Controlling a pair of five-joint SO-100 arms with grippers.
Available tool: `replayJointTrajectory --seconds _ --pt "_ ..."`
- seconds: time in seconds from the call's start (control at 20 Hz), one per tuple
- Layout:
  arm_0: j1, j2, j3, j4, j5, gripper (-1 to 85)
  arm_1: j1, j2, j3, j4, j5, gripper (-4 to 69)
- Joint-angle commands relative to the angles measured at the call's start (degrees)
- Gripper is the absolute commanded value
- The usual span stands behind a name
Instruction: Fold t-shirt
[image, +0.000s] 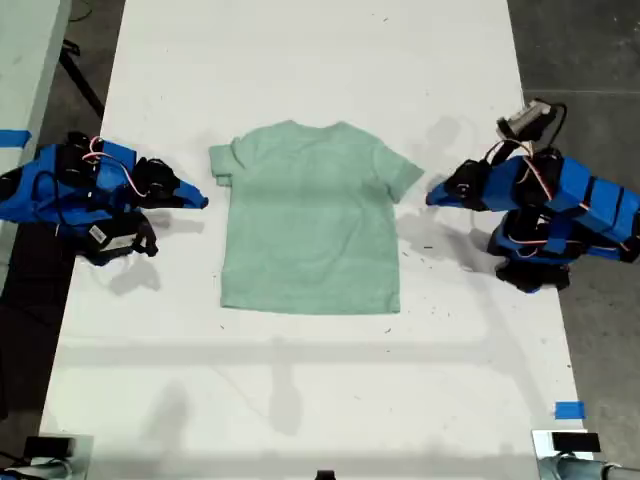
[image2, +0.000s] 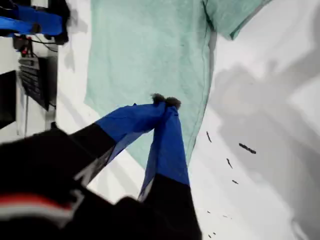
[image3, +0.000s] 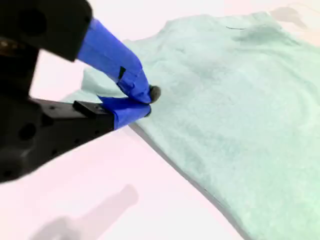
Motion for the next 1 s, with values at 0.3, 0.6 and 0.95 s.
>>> replayJointTrajectory --seconds 0.3,0.6,0.95 --pt "-15.21 -34.37 -34.63 6.42 15.47 0.0 12.3 -35.86 -44.82 14.24 -16.87 -1.0" --pt "-26.1 -56.25 -53.53 15.82 25.66 4.3 19.16 -48.69 -61.52 26.19 -25.66 5.8" --pt "-28.74 -58.89 -55.02 17.49 28.21 22.6 19.95 -53.09 -57.66 23.73 -34.37 33.5"
